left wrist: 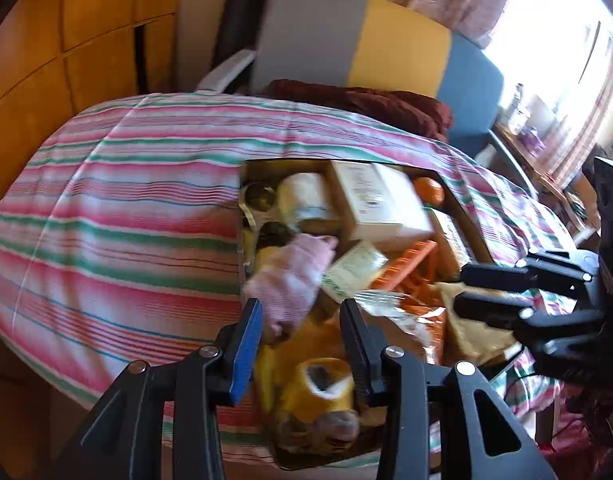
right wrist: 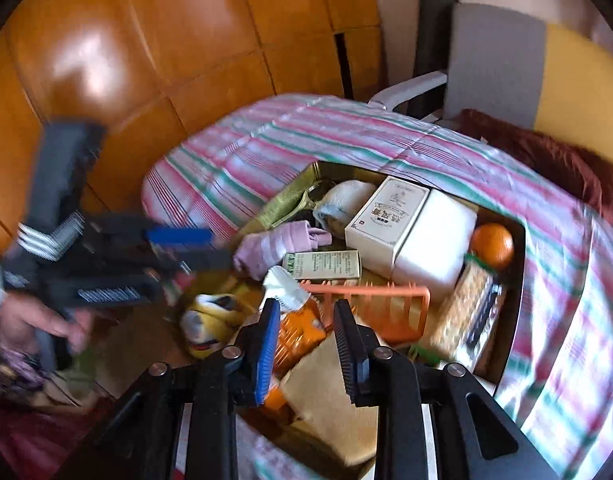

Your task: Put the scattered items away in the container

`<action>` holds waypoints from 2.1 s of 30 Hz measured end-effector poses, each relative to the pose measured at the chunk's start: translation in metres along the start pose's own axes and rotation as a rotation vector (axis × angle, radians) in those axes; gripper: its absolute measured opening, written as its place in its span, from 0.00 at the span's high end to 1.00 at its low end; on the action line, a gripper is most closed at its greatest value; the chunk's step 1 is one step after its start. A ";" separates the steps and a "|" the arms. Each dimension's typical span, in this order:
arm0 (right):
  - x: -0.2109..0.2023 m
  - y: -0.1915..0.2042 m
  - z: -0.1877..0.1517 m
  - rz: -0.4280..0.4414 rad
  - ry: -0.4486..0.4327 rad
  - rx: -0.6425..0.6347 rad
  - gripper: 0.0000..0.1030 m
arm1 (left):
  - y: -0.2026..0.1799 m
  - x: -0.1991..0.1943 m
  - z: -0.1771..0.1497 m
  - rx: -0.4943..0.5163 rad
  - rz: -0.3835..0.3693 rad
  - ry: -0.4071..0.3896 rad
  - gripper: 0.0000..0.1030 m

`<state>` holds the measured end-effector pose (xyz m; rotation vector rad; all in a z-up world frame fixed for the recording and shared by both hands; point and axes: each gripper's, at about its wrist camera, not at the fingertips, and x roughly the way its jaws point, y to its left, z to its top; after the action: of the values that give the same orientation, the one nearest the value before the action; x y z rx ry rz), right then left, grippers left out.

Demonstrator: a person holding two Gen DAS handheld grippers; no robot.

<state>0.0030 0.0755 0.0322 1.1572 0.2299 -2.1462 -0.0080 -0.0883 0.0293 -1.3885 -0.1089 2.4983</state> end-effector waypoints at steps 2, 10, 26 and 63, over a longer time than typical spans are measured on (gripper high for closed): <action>0.025 0.009 0.006 0.021 0.072 -0.009 0.82 | 0.002 0.003 -0.002 -0.016 -0.009 0.008 0.61; 0.036 -0.009 0.027 0.171 0.063 0.079 0.86 | -0.015 0.012 -0.009 0.020 -0.047 0.025 0.61; 0.031 -0.050 0.013 -0.088 0.233 -0.078 0.82 | -0.042 0.041 -0.016 0.087 -0.077 0.081 0.53; -0.038 -0.038 -0.038 -0.043 -0.064 0.162 0.80 | -0.023 0.006 -0.004 -0.059 -0.162 -0.039 0.46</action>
<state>0.0190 0.1397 0.0339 1.1804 0.0534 -2.2693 -0.0029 -0.0646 0.0267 -1.2980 -0.2938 2.4065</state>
